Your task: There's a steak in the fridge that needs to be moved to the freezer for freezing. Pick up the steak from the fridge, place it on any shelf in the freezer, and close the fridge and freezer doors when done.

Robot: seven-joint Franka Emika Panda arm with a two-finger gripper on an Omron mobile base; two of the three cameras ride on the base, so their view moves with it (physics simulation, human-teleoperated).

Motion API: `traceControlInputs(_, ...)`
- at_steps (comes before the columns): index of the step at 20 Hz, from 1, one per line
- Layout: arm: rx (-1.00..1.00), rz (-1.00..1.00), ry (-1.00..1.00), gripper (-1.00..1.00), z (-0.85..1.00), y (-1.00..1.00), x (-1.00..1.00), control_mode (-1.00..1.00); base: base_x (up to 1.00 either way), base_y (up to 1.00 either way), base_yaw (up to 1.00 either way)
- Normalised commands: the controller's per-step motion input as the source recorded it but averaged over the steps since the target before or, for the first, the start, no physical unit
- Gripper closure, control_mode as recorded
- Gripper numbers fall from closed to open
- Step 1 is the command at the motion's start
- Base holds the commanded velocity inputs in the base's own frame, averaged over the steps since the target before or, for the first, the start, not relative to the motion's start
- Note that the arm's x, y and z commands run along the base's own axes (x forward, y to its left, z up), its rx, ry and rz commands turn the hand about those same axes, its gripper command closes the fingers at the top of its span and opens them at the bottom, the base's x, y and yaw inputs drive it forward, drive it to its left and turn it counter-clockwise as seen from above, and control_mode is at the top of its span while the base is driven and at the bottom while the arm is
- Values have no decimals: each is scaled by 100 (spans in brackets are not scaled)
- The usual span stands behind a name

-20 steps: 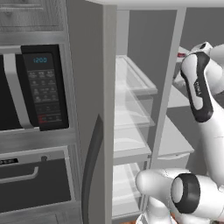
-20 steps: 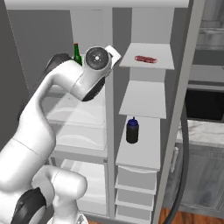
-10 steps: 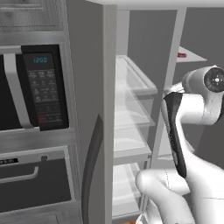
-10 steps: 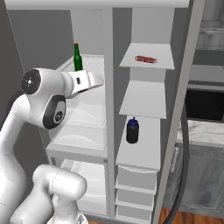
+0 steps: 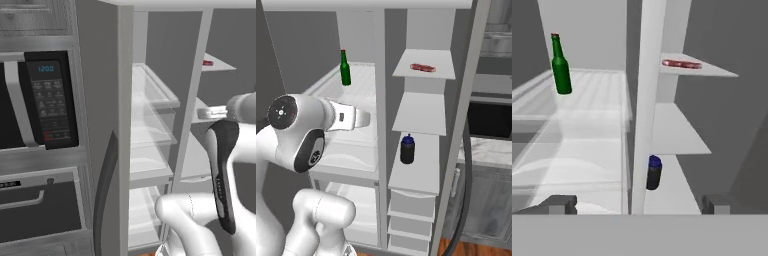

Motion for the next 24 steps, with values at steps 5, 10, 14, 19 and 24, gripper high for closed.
traceControlInputs(5,11,18,-1,-100,0,11,-40,-100,0,0,0)
traceControlInputs(10,2,3,0,-100,-29,47,-38,-100,0,0,0)
traceControlInputs(14,0,0,4,-100,-34,39,-28,-100,0,0,0)
traceControlInputs(19,0,0,0,-100,-9,18,-23,100,-40,6,0)
traceControlInputs(24,0,0,0,-100,0,0,0,100,-100,3,0)
